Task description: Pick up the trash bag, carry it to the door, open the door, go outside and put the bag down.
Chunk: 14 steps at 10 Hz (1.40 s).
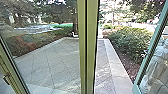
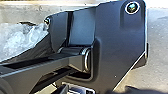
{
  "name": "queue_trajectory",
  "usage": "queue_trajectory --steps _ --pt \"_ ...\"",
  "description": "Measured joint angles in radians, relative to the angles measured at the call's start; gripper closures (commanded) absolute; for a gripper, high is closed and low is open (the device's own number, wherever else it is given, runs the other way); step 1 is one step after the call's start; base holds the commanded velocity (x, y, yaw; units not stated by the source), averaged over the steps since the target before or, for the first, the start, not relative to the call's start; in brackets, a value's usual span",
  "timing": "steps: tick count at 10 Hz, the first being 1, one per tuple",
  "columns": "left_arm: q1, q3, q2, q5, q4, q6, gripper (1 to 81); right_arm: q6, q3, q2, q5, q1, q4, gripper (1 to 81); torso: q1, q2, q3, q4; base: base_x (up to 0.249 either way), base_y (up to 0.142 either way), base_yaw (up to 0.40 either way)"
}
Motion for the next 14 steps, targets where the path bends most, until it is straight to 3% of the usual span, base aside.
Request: queue_trajectory --steps 3,6,8,14 --pt "-0.010 0.000 0.000 0.000 0.000 0.000 81.1 -0.003 -0.153 0.119 0.001 -0.030 -0.016 1.0 0.000 0.000 0.000 0.011 0.000 0.000 0.000" --pt "-0.016 0.000 -0.003 -0.010 0.000 0.000 81.1 -0.004 -0.207 0.204 0.015 -0.053 -0.025 1.0 0.000 0.000 0.000 0.010 0.000 0.000 0.000" --pt "-0.017 -0.001 -0.003 -0.049 0.000 0.000 81.1 -0.004 -0.240 0.236 0.014 -0.069 -0.042 1.0 0.000 0.000 0.000 0.010 0.000 0.000 0.000" --pt "-0.019 -0.035 -0.003 -0.074 0.000 0.000 81.1 -0.003 -0.481 0.370 0.027 -0.085 -0.081 1.0 -0.001 0.000 0.000 0.010 0.000 0.000 0.000"
